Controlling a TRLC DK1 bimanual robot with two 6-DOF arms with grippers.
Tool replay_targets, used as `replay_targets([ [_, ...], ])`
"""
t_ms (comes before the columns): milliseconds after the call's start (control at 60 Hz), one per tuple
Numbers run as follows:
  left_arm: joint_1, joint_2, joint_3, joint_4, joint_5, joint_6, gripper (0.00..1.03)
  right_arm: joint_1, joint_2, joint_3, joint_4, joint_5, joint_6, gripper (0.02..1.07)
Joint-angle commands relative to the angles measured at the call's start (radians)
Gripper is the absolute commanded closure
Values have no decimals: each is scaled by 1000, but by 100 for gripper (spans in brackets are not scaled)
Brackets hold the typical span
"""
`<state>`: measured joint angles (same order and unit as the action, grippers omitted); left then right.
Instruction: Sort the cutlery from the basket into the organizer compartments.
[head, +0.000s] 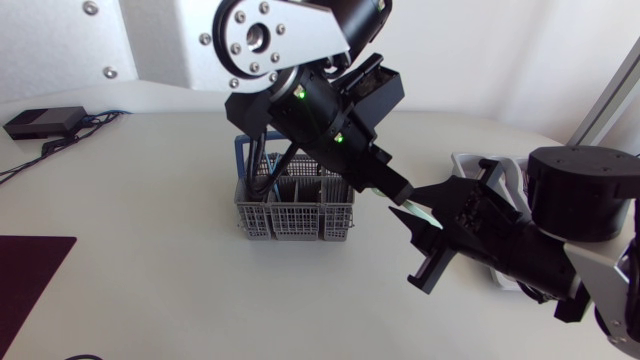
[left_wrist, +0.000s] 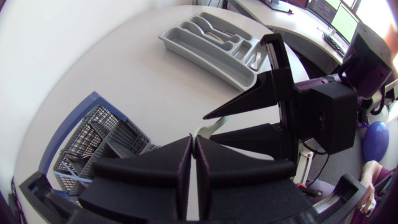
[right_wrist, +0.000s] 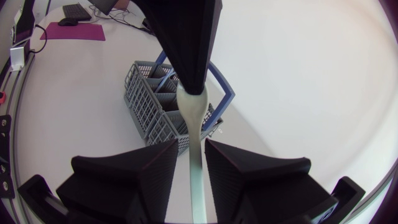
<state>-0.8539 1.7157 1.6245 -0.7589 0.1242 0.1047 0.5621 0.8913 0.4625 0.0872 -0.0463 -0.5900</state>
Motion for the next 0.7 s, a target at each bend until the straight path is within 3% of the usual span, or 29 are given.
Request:
replay_targets([
  [0,-7,22,26,-3,12,-14,100,12,18,30,19,14,21,80],
  [150,-7,22,20,-3,14,-14,100,18,29,36,20,20,21,89],
  [500,-10,22,17,-3,22,-17,99,18,34,33,8,19,22,94],
  [600,-4,21,26,-3,23,-25,81,18,31,27,0,11,21,94],
  [633,3,18,32,-3,25,-28,69,16,28,27,-10,2,21,95],
  [683,12,16,40,-3,25,-31,59,16,24,24,-17,-4,19,95],
])
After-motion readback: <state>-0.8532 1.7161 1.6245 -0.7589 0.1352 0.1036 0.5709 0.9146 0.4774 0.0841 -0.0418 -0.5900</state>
